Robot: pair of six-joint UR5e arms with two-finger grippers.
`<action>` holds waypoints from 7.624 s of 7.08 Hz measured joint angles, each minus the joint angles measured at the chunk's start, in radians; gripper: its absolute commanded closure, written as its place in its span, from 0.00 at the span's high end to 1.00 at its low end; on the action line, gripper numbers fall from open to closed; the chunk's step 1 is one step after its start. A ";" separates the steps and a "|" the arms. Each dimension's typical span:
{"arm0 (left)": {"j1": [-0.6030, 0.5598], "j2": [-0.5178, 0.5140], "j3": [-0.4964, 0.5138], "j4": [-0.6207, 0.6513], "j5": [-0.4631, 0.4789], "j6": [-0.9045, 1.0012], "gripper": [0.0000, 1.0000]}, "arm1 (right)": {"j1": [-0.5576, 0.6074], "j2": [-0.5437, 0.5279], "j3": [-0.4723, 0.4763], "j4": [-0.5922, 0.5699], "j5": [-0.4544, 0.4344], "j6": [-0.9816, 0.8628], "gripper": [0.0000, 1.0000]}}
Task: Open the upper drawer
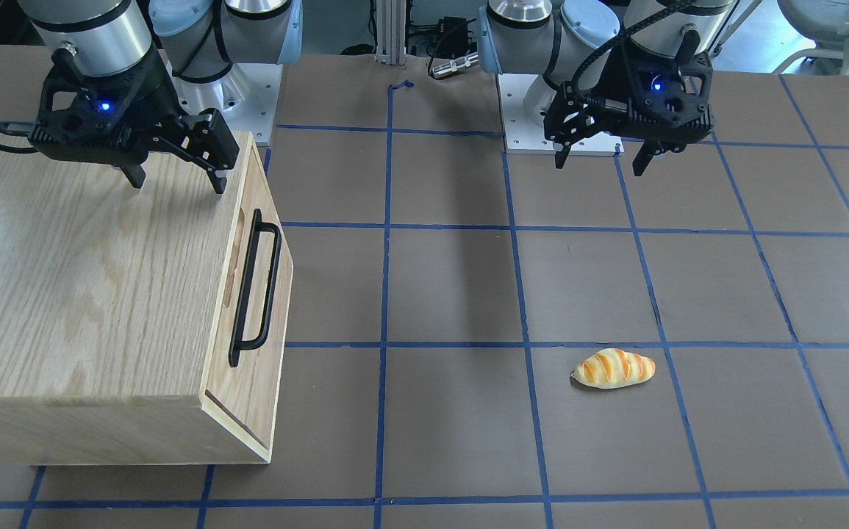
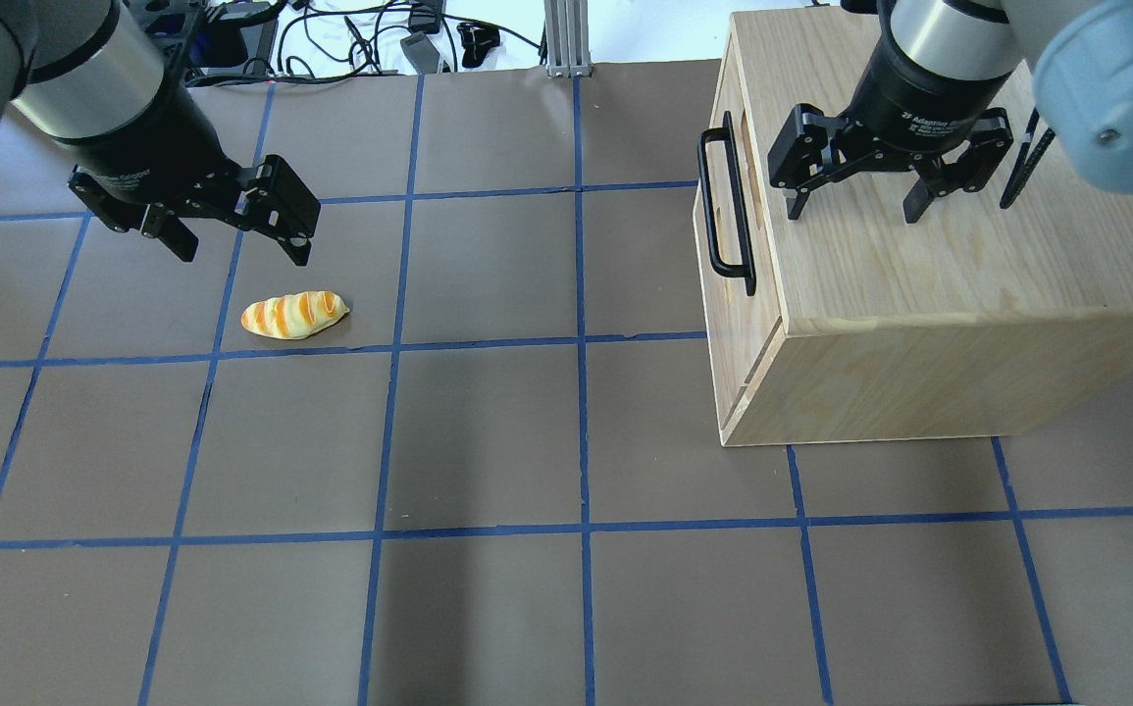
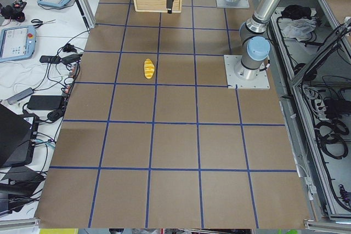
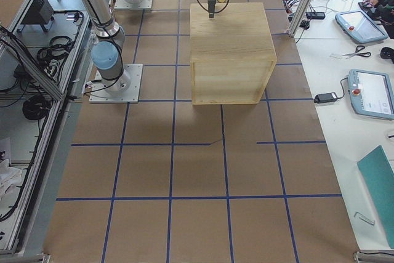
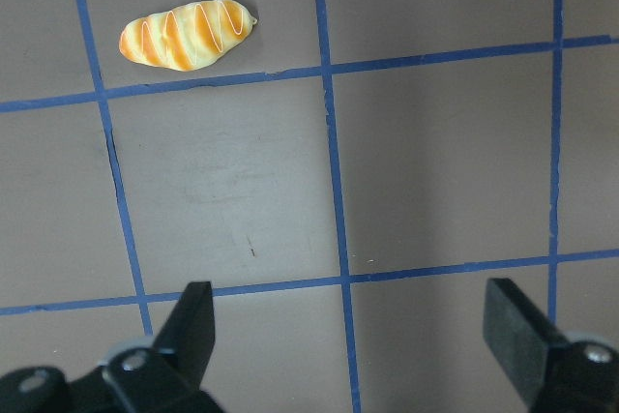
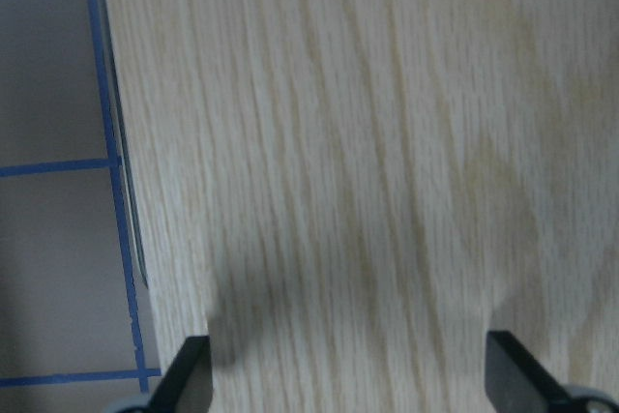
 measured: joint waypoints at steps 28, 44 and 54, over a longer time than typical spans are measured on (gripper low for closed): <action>-0.374 -0.403 0.128 0.503 -0.302 -0.723 1.00 | 0.000 0.000 0.000 0.000 -0.001 0.000 1.00; -0.443 -0.492 0.142 0.578 -0.294 -0.766 1.00 | 0.000 0.000 0.000 0.000 -0.001 0.000 1.00; -0.392 -0.465 0.152 0.544 -0.207 -0.597 1.00 | 0.000 0.000 0.000 0.000 0.000 0.000 1.00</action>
